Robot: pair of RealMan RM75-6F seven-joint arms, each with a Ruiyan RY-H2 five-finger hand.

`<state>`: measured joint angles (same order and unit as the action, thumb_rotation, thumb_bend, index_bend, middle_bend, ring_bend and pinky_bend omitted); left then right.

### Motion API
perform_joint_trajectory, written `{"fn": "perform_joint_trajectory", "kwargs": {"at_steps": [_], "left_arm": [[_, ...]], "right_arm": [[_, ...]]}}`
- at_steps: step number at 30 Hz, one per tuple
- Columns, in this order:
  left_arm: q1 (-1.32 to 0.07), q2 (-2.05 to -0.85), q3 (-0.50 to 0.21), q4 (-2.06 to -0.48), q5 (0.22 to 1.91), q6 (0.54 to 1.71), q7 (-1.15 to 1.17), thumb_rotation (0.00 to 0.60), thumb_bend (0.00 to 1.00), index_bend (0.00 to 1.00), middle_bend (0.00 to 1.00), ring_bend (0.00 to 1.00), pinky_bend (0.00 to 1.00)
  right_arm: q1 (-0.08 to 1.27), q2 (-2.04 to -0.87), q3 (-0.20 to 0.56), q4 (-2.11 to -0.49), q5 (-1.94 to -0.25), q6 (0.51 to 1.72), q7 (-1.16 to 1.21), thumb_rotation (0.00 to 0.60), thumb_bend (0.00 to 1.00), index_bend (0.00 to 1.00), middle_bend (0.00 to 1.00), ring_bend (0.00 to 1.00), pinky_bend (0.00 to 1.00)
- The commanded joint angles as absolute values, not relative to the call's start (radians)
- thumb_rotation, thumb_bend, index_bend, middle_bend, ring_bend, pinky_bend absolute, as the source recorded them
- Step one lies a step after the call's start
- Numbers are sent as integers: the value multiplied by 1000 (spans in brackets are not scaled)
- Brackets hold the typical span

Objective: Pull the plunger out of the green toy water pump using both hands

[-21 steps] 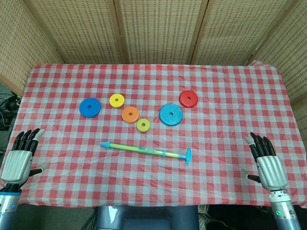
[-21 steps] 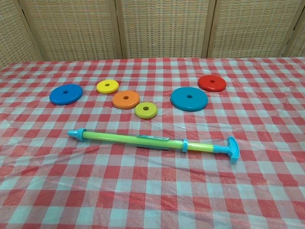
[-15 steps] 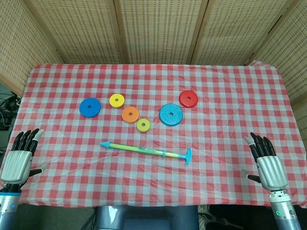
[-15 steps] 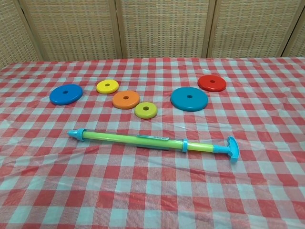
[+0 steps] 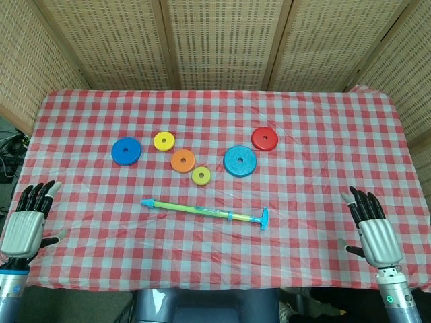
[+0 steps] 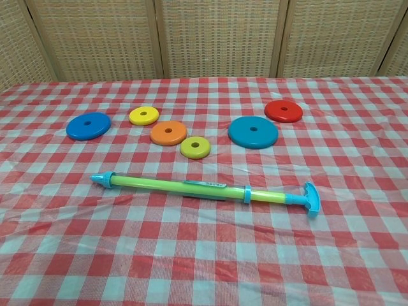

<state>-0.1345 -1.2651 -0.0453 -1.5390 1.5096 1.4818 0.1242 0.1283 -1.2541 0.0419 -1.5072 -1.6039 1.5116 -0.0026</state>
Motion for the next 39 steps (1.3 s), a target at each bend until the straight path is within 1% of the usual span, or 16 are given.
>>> {"fn": "perform_joint_trajectory", "kwargs": {"at_steps": [1, 15, 17, 18, 20, 21, 22, 24, 25, 26, 28, 30, 31, 34, 36, 39], "left_arm": [[-132, -1266, -45, -1542, 1513, 1489, 129, 600, 106, 0, 0, 0, 0], [-128, -1255, -49, -1552, 1507, 1491, 115, 600, 109, 0, 0, 0, 0], [-128, -1253, -51, -1554, 1507, 1494, 105, 600, 109, 0, 0, 0, 0], [-127, -1253, -52, -1553, 1507, 1496, 103, 600, 110, 0, 0, 0, 0], [-127, -1254, -54, -1550, 1507, 1500, 99, 600, 110, 0, 0, 0, 0], [-127, -1254, -55, -1549, 1507, 1500, 98, 600, 110, 0, 0, 0, 0], [-127, -1255, -55, -1548, 1507, 1500, 97, 600, 110, 0, 0, 0, 0], [-127, -1256, -57, -1546, 1503, 1499, 94, 600, 110, 0, 0, 0, 0], [-127, -1257, -58, -1544, 1502, 1500, 93, 600, 110, 0, 0, 0, 0], [-127, -1258, -59, -1543, 1503, 1501, 93, 600, 110, 0, 0, 0, 0], [-127, -1261, -60, -1539, 1505, 1505, 93, 600, 110, 0, 0, 0, 0], [-127, -1264, -60, -1534, 1506, 1506, 92, 600, 111, 0, 0, 0, 0], [-128, -1265, -60, -1532, 1505, 1504, 91, 600, 111, 0, 0, 0, 0], [-129, -1265, -61, -1530, 1501, 1498, 87, 600, 114, 0, 0, 0, 0], [-130, -1262, -61, -1532, 1498, 1493, 81, 600, 116, 0, 0, 0, 0], [-129, -1256, -62, -1540, 1499, 1496, 73, 600, 117, 0, 0, 0, 0]], "right_arm": [[128, -1253, 41, -1509, -1600, 1507, 2, 600, 133, 40, 0, 0, 0], [146, -1273, 40, -1536, -1617, 1490, -16, 600, 133, 60, 1, 0, 0], [165, -1286, 56, -1551, -1610, 1473, -24, 600, 131, 71, 38, 4, 0], [176, -1293, 66, -1558, -1606, 1465, -28, 600, 130, 78, 88, 26, 0], [211, -1321, 104, -1570, -1598, 1451, -32, 600, 130, 108, 232, 133, 24], [224, -1335, 119, -1570, -1595, 1448, -35, 600, 130, 137, 326, 223, 63], [246, -1356, 142, -1569, -1591, 1442, -40, 600, 130, 160, 392, 286, 98], [287, -1393, 179, -1567, -1564, 1406, -73, 600, 133, 214, 548, 449, 215], [316, -1417, 202, -1572, -1535, 1372, -107, 600, 134, 226, 596, 503, 258], [335, -1433, 216, -1578, -1509, 1347, -136, 600, 135, 240, 656, 572, 321], [365, -1464, 238, -1595, -1455, 1303, -203, 600, 138, 268, 810, 735, 461], [394, -1498, 250, -1625, -1390, 1259, -294, 600, 140, 294, 912, 838, 549], [407, -1518, 253, -1639, -1356, 1242, -346, 600, 141, 318, 955, 882, 598], [428, -1559, 258, -1664, -1283, 1220, -441, 600, 147, 392, 1000, 960, 700], [445, -1594, 264, -1681, -1212, 1203, -506, 600, 158, 429, 1000, 986, 732], [479, -1650, 276, -1693, -1105, 1184, -594, 600, 197, 463, 1000, 1000, 755]]}}
